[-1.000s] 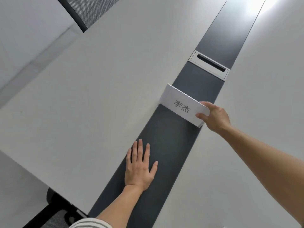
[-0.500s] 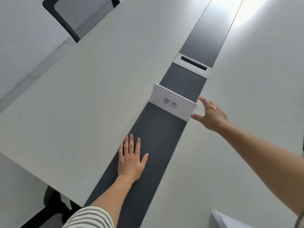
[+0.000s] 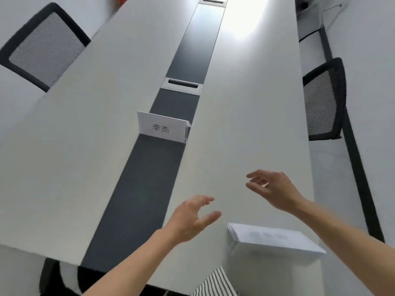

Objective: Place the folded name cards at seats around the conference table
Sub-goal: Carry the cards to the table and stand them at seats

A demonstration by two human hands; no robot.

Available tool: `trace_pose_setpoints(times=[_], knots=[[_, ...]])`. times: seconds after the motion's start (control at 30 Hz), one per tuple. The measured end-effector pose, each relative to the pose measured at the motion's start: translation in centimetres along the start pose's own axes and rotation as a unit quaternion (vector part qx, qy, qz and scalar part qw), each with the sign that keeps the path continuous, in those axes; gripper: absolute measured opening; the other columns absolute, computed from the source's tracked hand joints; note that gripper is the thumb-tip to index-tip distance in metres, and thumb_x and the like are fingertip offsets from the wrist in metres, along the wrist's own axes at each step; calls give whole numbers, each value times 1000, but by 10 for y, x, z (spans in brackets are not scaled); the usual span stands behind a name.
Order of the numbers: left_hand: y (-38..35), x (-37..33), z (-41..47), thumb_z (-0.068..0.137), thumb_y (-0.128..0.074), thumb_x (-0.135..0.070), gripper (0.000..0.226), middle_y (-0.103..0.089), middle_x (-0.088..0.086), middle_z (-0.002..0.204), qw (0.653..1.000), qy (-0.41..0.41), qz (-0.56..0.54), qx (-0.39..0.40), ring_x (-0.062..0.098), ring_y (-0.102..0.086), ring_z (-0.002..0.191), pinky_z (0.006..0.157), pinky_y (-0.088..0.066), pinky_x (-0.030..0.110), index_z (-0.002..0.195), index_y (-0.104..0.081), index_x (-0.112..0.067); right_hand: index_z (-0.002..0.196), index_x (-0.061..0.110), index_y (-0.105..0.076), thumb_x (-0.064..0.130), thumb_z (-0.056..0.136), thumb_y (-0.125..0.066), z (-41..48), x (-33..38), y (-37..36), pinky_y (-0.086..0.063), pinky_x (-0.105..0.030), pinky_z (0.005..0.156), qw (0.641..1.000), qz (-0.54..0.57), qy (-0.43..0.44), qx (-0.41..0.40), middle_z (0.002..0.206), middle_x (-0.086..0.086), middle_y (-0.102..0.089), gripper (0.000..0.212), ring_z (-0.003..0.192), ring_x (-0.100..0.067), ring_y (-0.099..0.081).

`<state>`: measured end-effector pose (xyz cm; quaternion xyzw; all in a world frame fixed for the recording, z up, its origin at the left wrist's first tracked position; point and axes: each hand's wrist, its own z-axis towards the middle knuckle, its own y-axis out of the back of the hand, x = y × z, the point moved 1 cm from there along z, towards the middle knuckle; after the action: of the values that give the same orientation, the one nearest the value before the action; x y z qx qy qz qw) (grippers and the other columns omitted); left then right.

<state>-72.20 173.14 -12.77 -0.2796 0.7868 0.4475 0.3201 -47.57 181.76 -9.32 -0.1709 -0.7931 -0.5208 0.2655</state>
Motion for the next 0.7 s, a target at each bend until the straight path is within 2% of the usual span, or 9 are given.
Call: trace_pose_setpoints(times=[0.13,0.27,0.33,0.4,0.43,0.47,0.53,0.6,0.7], knots=[[-56,-24,-18,67,-64,-69,91,-30,-12,153,987,-42,104,116,8,-27,140,115,-28,36,144,-24,-43,112,40,-64,81,63,-56,-65,-40,10,-53,-30,88,999,-4,-1,47,99,20,-71,64,95,6,-65],[-94,-23,-19,77,-66,-51,81,-24,-11,156,985,-3,129,112,11,-27,141,114,-27,33,146,-26,-38,134,43,-46,82,55,-62,-113,-81,11,-41,-29,103,986,-77,-22,149,133,23,-53,89,123,-1,-50],[-101,-22,-16,84,-63,-44,68,-31,-11,154,990,2,123,72,11,-34,138,111,-31,31,144,-33,-35,136,39,-45,65,63,-71,-126,-102,9,-42,-21,98,982,-100,-42,153,134,19,-53,82,121,-6,-51],[-103,-23,-15,87,-62,-39,58,-39,-11,148,993,8,101,56,12,-40,134,108,-35,30,140,-40,-34,124,32,-59,49,67,-79,-132,-117,10,-41,-6,77,991,-44,-74,106,111,18,-64,62,98,0,-59],[-101,-26,-15,87,-62,-38,55,-43,-11,144,995,16,79,58,12,-42,132,106,-35,29,137,-42,-33,113,30,-66,44,66,-82,-134,-119,12,-40,-5,69,993,0,-82,81,96,21,-66,52,85,5,-59],[-98,-29,-15,86,-64,-38,52,-46,-12,141,997,24,51,62,12,-43,130,106,-34,28,135,-45,-33,102,29,-71,40,65,-84,-135,-120,15,-40,-8,64,995,38,-78,56,82,22,-68,41,75,7,-59],[-85,-39,-18,84,-66,-39,47,-50,-18,136,995,44,-31,81,9,-45,128,108,-33,31,128,-50,-34,85,25,-72,34,64,-86,-132,-113,28,-44,-17,60,992,109,-59,12,76,14,-70,27,66,3,-61],[-68,-54,-23,84,-65,-42,43,-59,-18,130,984,45,-147,89,5,-51,124,107,-37,36,125,-55,-33,83,16,-69,25,65,-86,-125,-99,47,-49,-19,57,980,194,-35,-17,74,-1,-72,26,61,-3,-63],[-48,-77,-30,84,-62,-46,48,-66,-4,125,951,37,-301,61,14,-59,118,101,-44,38,127,-53,-25,83,10,-66,17,69,-83,-112,-76,68,-55,-23,55,948,317,-23,-31,72,-4,-74,23,64,-15,-72]])
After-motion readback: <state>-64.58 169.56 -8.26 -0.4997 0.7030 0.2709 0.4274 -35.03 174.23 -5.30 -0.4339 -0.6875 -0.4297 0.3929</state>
